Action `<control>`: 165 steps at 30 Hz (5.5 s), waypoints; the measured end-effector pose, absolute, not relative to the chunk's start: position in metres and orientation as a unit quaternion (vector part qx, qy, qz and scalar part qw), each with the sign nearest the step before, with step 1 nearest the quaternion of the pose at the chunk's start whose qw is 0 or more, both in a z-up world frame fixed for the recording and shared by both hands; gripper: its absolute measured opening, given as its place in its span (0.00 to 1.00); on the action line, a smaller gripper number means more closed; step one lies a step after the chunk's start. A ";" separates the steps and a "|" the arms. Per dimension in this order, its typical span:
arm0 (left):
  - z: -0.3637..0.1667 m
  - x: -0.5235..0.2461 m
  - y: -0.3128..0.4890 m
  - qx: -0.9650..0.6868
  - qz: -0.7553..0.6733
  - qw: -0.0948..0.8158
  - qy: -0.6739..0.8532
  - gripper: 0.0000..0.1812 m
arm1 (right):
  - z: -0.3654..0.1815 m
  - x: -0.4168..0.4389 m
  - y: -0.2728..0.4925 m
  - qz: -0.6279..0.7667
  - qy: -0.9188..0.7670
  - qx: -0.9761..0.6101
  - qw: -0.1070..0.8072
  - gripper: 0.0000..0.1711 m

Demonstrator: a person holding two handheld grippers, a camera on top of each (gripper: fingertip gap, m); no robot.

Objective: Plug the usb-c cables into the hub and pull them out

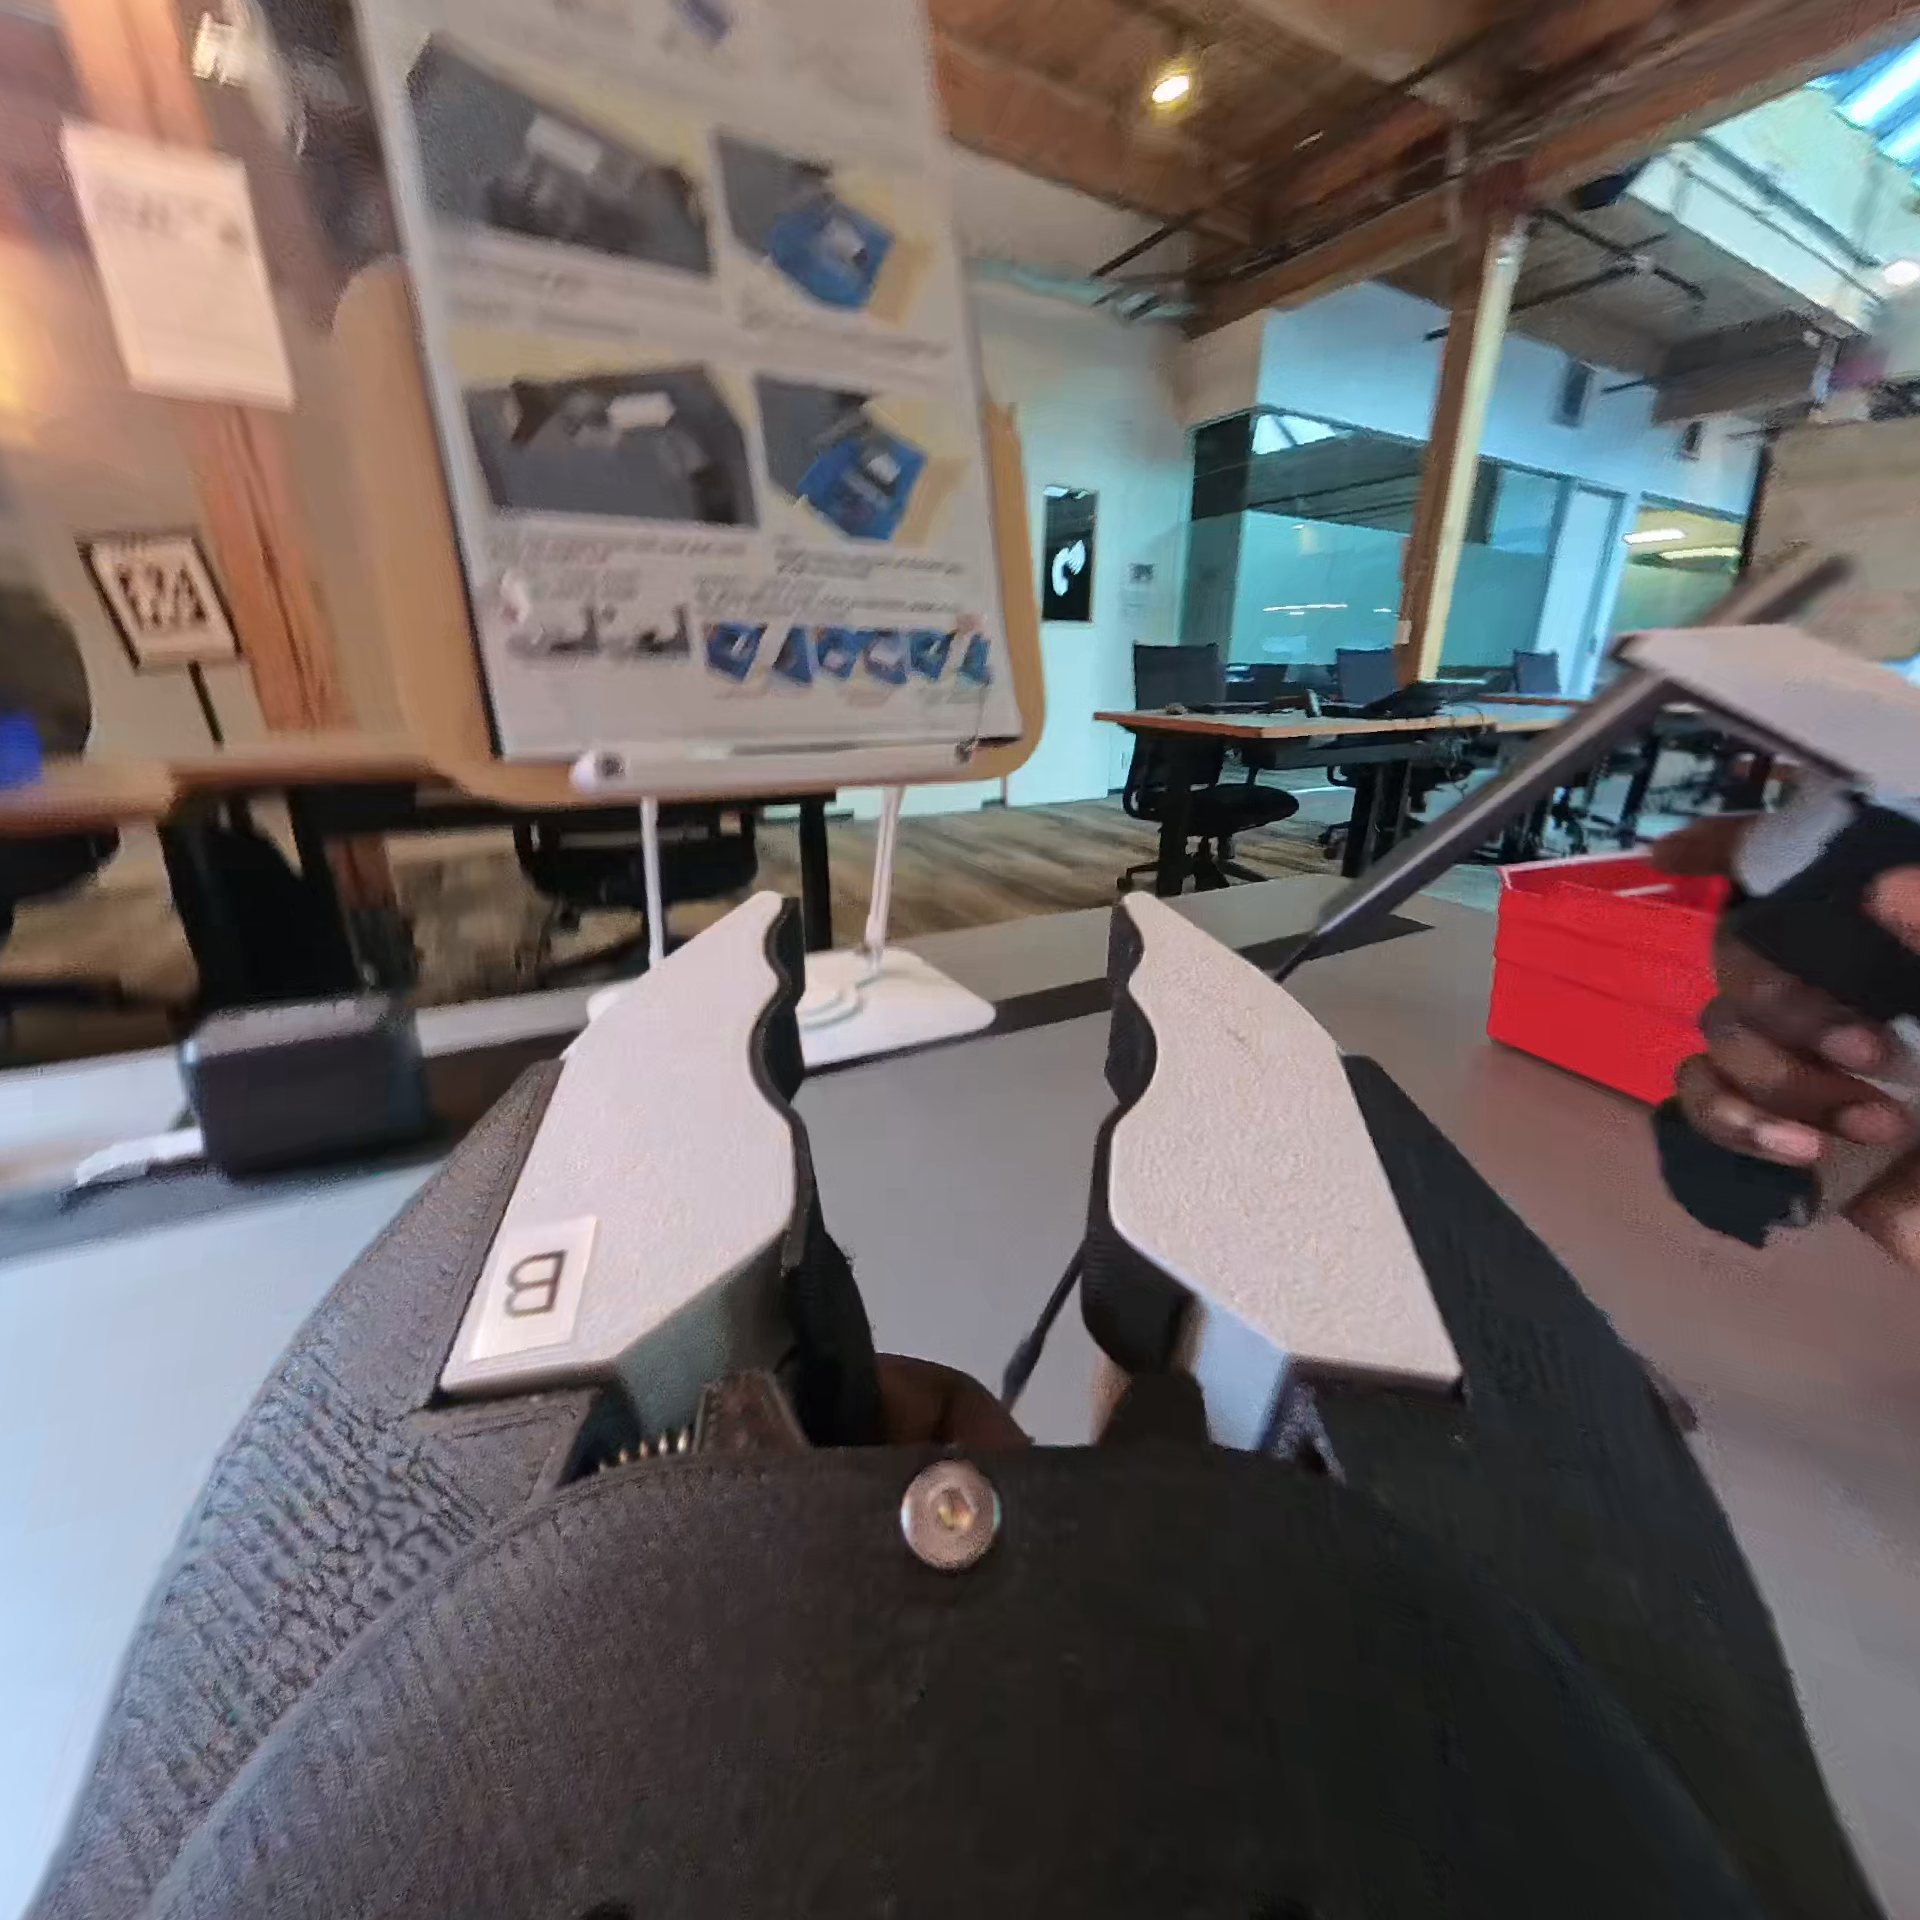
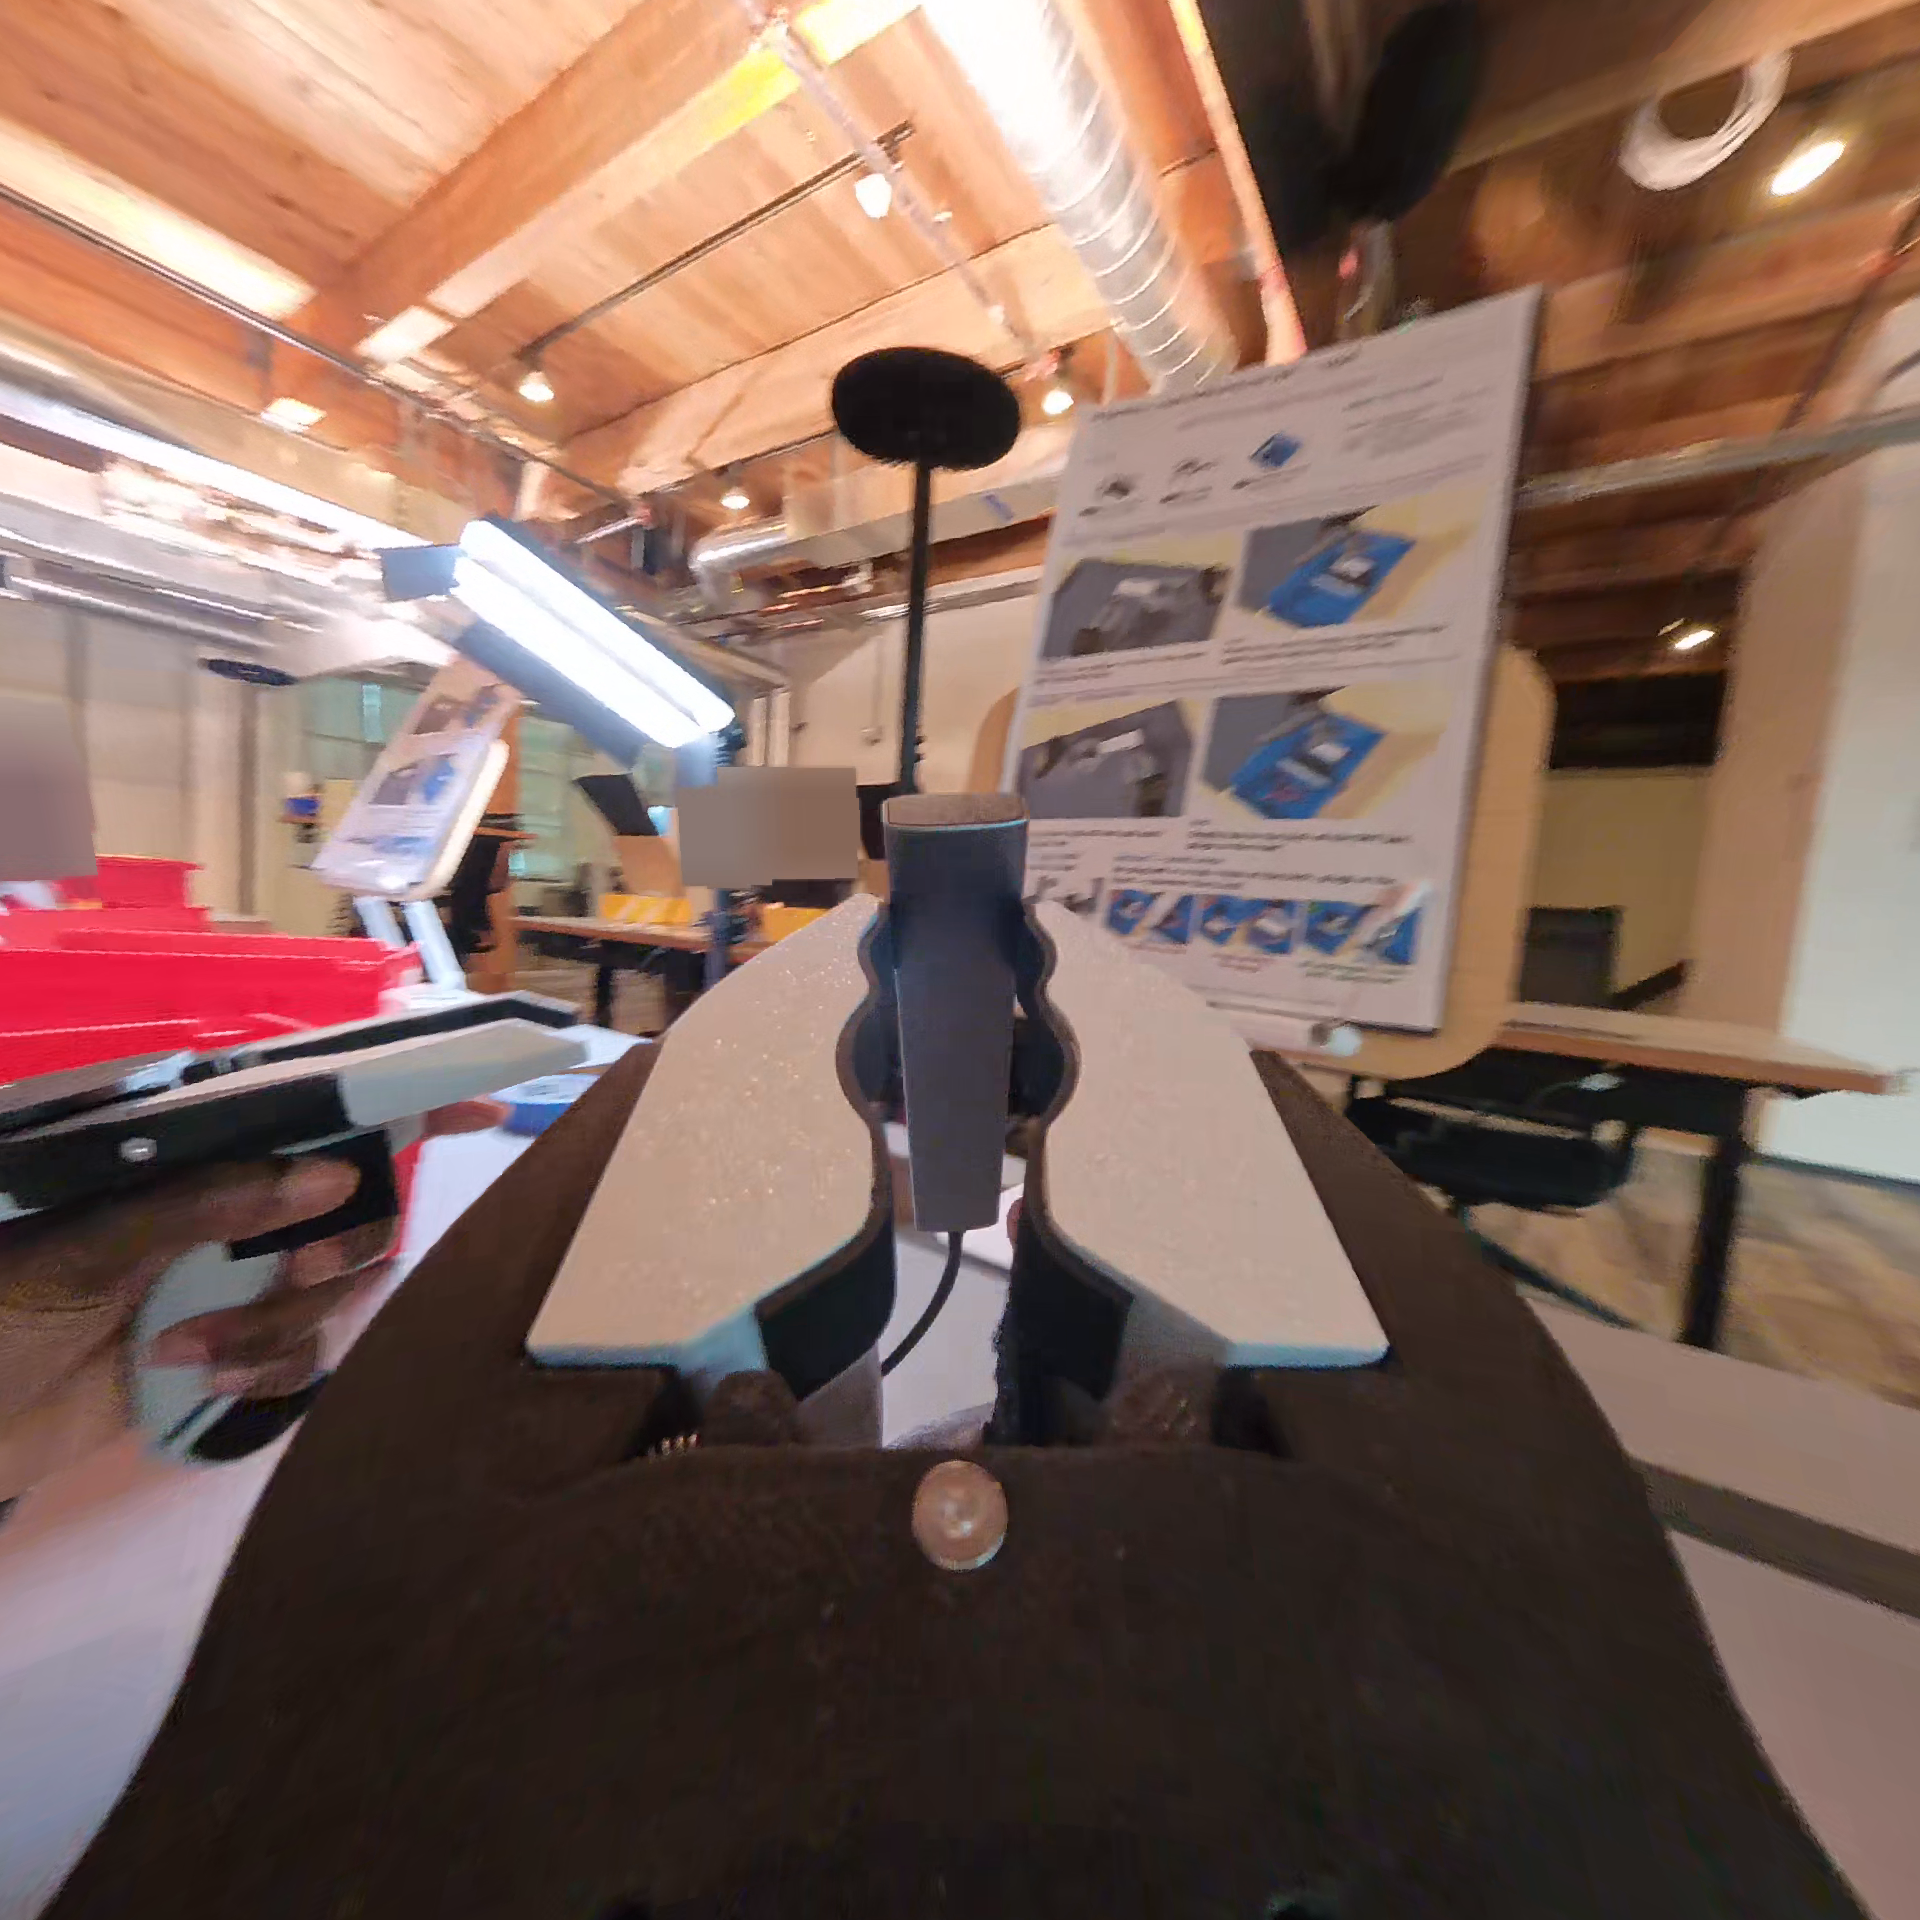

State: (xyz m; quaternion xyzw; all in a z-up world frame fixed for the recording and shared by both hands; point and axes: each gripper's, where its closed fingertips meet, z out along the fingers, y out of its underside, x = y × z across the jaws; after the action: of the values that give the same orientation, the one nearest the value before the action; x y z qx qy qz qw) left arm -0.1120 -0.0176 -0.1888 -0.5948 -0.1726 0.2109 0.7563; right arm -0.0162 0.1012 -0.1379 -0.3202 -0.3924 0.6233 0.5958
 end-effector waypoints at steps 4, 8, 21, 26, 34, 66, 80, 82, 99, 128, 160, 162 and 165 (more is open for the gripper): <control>-0.202 -0.131 -0.023 -0.591 0.139 0.754 -0.249 0.31 | -0.096 0.018 0.131 0.545 -0.352 -0.296 0.702 0.13; -0.212 -0.140 -0.025 -0.585 0.074 0.751 -0.299 0.31 | -0.035 0.066 0.177 0.470 -0.297 -0.273 0.785 0.13; -0.201 -0.129 -0.021 -0.599 0.134 0.755 -0.230 0.31 | -0.061 0.077 0.330 0.068 -0.435 -0.342 0.830 0.13; -0.202 -0.126 -0.018 -0.608 0.148 0.749 -0.215 0.30 | -0.150 0.059 0.375 -0.015 -0.539 -0.424 0.727 0.14; -0.199 -0.122 -0.017 -0.607 0.151 0.755 -0.197 0.30 | -0.239 0.060 0.389 0.149 -0.556 -0.683 0.450 0.20; -0.188 -0.059 0.009 -0.643 0.258 0.721 -0.004 0.30 | -0.171 -0.034 0.112 0.604 -0.360 -0.403 0.585 0.70; -0.153 0.001 -0.207 -0.741 0.046 0.669 -0.027 0.33 | -0.156 -0.018 0.139 0.703 -0.239 -0.445 0.499 0.68; -0.172 -0.059 -0.258 -0.809 0.208 0.545 -0.075 0.32 | -0.155 -0.020 0.131 0.693 -0.263 -0.433 0.513 0.68; -0.310 -0.171 -0.334 -0.944 0.279 0.100 0.148 0.26 | -0.174 -0.027 0.155 0.719 -0.199 -0.499 0.441 0.66; 0.031 -0.074 -0.150 -0.528 0.192 0.826 -0.034 0.05 | -0.169 -0.030 0.135 0.694 -0.285 -0.455 0.479 0.58; -0.189 0.013 0.030 -0.616 -0.302 0.727 0.023 0.07 | -0.166 -0.002 0.032 0.856 -0.410 -0.288 0.130 0.03; -0.185 0.014 0.029 -0.609 -0.300 0.734 0.021 0.12 | -0.170 -0.004 0.028 0.850 -0.421 -0.293 0.121 0.03; -0.187 0.012 0.030 -0.618 -0.286 0.732 0.021 0.06 | -0.170 -0.002 0.023 0.850 -0.428 -0.286 0.113 0.03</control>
State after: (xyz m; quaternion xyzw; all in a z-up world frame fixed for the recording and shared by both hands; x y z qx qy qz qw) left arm 0.0123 0.0297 -0.1868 -0.6181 0.0206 -0.2861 0.7319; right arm -0.0021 0.0229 -0.1701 -0.2858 -0.4277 0.8500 0.1133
